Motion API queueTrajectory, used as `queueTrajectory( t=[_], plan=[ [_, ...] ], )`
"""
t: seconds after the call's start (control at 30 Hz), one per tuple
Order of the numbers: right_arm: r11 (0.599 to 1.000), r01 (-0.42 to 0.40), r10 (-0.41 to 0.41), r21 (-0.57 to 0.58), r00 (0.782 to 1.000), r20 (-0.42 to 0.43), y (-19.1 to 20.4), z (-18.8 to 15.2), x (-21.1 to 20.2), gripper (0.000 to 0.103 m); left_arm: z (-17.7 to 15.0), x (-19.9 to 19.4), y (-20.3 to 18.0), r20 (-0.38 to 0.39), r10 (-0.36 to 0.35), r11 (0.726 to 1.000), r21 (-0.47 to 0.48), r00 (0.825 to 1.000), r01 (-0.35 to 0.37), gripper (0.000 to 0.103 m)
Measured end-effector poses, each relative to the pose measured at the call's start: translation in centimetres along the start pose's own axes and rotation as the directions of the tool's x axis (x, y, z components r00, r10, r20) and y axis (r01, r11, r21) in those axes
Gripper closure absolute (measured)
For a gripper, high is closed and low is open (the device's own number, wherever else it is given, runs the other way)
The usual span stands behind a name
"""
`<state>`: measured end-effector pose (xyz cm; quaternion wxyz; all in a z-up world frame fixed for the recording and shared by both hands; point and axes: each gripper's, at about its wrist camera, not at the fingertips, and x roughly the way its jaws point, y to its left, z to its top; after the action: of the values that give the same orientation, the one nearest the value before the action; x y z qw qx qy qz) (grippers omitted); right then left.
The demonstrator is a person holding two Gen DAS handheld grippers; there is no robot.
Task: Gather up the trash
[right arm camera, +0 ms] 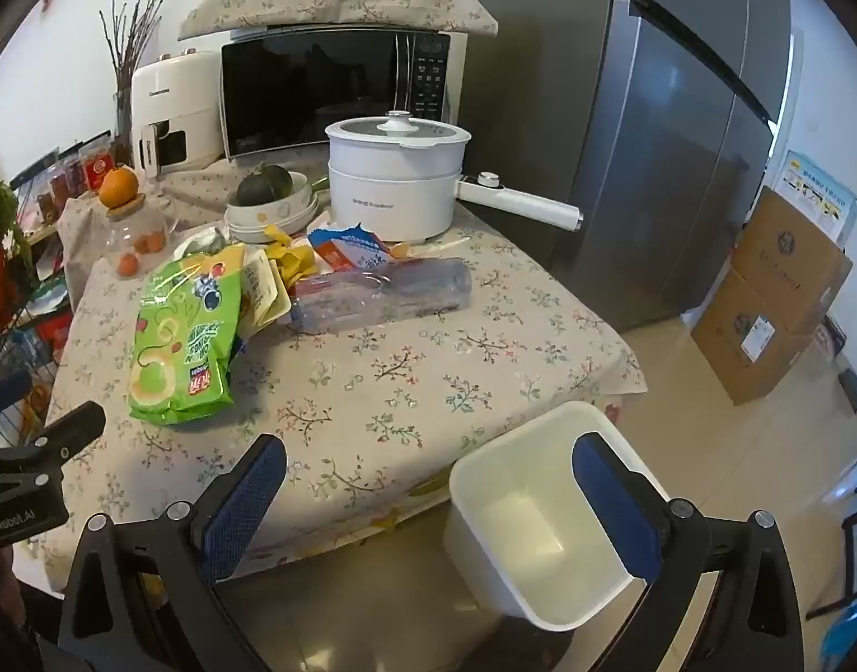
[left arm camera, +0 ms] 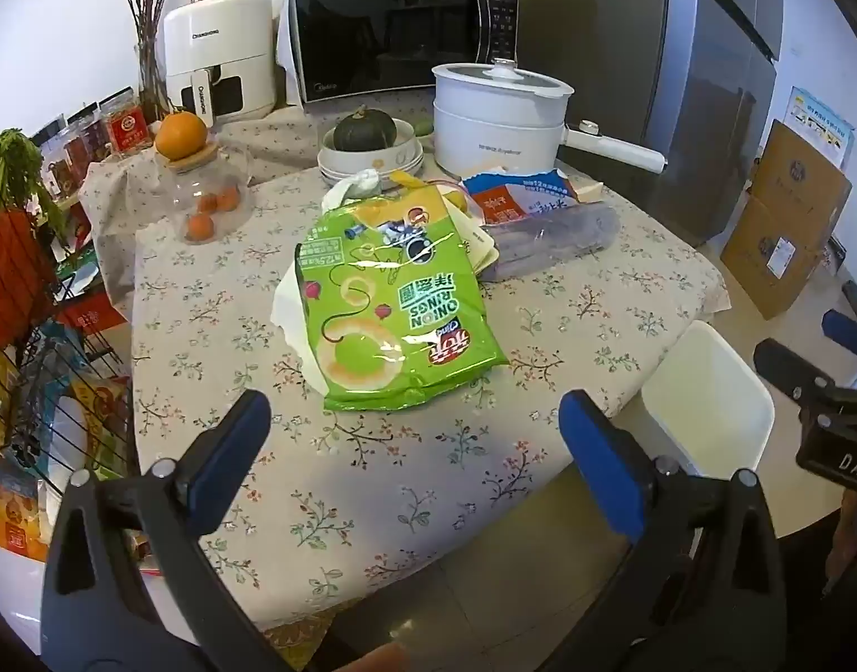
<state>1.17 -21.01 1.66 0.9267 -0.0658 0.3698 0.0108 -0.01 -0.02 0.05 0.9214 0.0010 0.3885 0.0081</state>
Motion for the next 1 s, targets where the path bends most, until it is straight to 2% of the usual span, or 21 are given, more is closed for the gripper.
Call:
queueTrajectory(
  t=[0.27,0.33,1.0],
  plan=[
    [1.0,0.014,-0.014,0.004,1.0,0.006,0.1,0.4,-0.3,0.0,-1.0,-0.1,0.9,0.014,-0.009,1.0,-0.008,1.0,0.009,0.001],
    [1.0,0.01,-0.01,0.007,1.0,0.004,-0.1,0.7,-0.3,0.0,-0.2,0.3,0.7,-0.017,-0.005,1.0,-0.008,1.0,0.005,0.001],
    [1.0,0.009,-0.008,-0.003,1.0,0.03,0.3,0.4,-0.4,0.0,-0.2,0.3,0.4,0.001,-0.003,1.0,-0.01,1.0,0.004,0.001]
  ],
)
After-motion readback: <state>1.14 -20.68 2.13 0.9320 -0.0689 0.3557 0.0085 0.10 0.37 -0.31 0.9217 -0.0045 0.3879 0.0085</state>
